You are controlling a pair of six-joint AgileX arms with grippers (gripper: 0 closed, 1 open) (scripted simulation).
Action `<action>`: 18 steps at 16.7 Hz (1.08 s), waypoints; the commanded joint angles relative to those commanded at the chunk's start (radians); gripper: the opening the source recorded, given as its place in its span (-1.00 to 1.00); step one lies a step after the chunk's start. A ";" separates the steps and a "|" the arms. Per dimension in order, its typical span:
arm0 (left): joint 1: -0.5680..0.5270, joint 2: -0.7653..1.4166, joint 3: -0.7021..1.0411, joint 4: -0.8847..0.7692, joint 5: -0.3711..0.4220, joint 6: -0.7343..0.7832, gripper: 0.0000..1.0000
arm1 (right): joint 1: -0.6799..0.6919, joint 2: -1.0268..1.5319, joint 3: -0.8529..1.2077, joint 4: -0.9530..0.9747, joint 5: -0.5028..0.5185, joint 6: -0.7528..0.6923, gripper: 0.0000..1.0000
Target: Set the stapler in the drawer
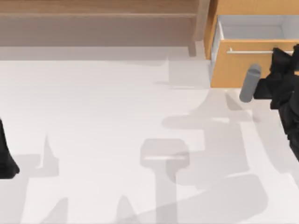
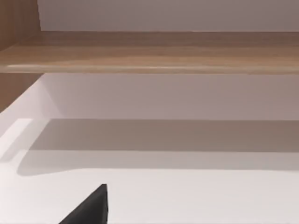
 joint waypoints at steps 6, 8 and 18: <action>0.000 0.000 0.000 0.000 0.000 0.000 1.00 | 0.028 -0.062 -0.147 0.094 0.028 0.003 -1.00; 0.000 0.000 0.000 0.000 0.000 0.000 1.00 | 0.026 -0.058 -0.143 0.092 0.026 0.003 -1.00; 0.000 0.000 0.000 0.000 0.000 0.000 1.00 | 0.101 -0.126 -0.389 0.269 0.100 0.004 -1.00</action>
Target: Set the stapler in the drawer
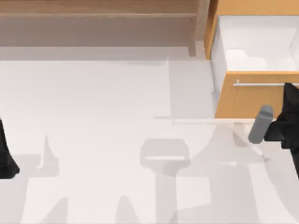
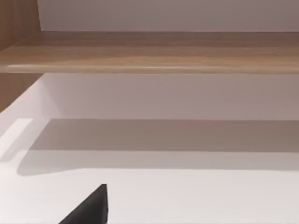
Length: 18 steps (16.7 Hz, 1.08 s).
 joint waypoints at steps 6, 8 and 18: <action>0.000 0.000 0.000 0.000 0.000 0.000 1.00 | 0.000 0.000 0.000 0.000 0.000 0.000 -0.55; 0.000 0.000 0.000 0.000 0.000 0.000 1.00 | 0.000 0.000 0.000 0.000 0.000 0.000 -0.25; 0.000 0.000 0.000 0.000 0.000 0.000 1.00 | 0.000 0.000 0.000 0.000 0.000 0.000 1.00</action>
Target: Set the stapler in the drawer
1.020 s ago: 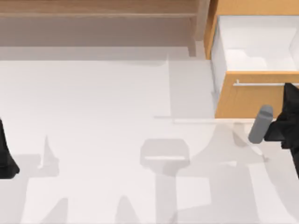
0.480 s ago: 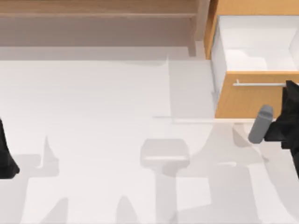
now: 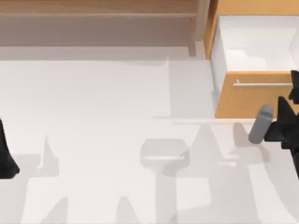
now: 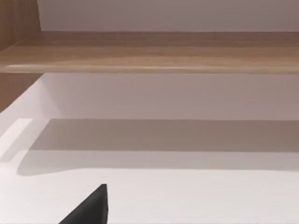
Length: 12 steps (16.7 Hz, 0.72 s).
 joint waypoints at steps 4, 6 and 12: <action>0.000 0.000 0.000 0.000 0.000 0.000 1.00 | 0.000 0.000 0.000 0.000 0.000 0.000 1.00; 0.000 0.000 0.000 0.000 0.000 0.000 1.00 | 0.000 0.000 0.000 0.000 0.000 0.000 1.00; 0.000 0.000 0.000 0.000 0.000 0.000 1.00 | 0.027 -0.007 -0.060 0.054 0.027 0.000 1.00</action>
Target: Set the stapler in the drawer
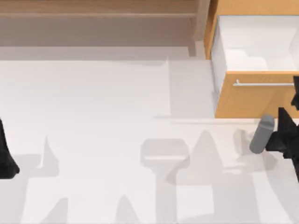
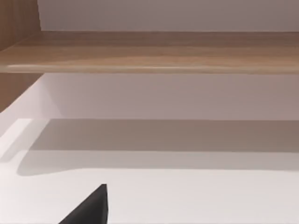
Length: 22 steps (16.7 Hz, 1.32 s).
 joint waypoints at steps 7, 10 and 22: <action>0.000 0.000 0.000 0.000 0.000 0.000 1.00 | -0.006 0.040 -0.012 -0.012 0.004 -0.002 1.00; 0.000 0.000 0.000 0.000 0.000 0.000 1.00 | -0.072 -0.026 -0.012 -0.065 0.006 -0.013 1.00; 0.000 0.000 0.000 0.000 0.000 0.000 1.00 | -0.591 -0.400 0.250 -1.173 -0.075 0.516 1.00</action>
